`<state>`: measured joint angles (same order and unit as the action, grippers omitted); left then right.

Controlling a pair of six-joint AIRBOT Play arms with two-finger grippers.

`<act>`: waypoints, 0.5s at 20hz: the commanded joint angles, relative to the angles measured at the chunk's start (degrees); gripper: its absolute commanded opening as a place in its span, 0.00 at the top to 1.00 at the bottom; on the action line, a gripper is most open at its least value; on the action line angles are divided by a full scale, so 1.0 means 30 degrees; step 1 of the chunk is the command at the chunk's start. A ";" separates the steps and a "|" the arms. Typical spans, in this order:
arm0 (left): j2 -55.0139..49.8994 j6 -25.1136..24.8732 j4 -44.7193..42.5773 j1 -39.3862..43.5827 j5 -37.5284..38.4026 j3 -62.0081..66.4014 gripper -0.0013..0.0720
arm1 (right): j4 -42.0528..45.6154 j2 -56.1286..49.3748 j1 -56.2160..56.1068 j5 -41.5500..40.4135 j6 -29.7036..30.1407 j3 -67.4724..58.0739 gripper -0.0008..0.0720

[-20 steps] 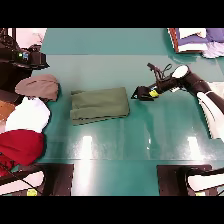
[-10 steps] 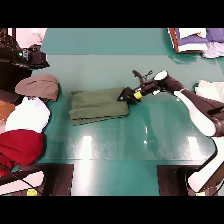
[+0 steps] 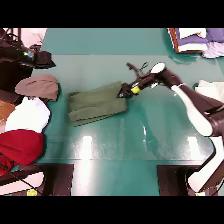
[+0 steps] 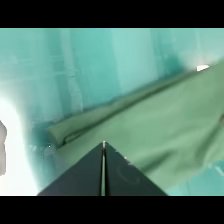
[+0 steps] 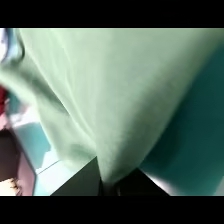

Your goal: Fold the shirts.

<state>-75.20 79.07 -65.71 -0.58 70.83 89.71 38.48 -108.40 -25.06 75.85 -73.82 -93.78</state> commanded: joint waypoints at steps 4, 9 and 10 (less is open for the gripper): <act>-0.0124 0.0007 0.0182 0.3402 -0.1479 -0.0007 0.95 | 0.4954 0.4568 0.6273 0.1566 -0.1392 -0.0211 0.97; -0.0124 0.0051 0.0189 0.4860 -0.2973 0.0000 0.95 | 0.5661 0.6397 1.2706 0.0058 -0.1399 -0.0211 0.97; -0.0124 0.0087 0.0204 0.4969 -0.3147 0.0000 0.95 | 0.5501 0.6397 1.3697 -0.0313 -0.1399 -0.0211 0.97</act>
<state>-75.53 79.18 -65.12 12.25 64.10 89.71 53.76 -91.39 6.61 77.73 -77.71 -94.35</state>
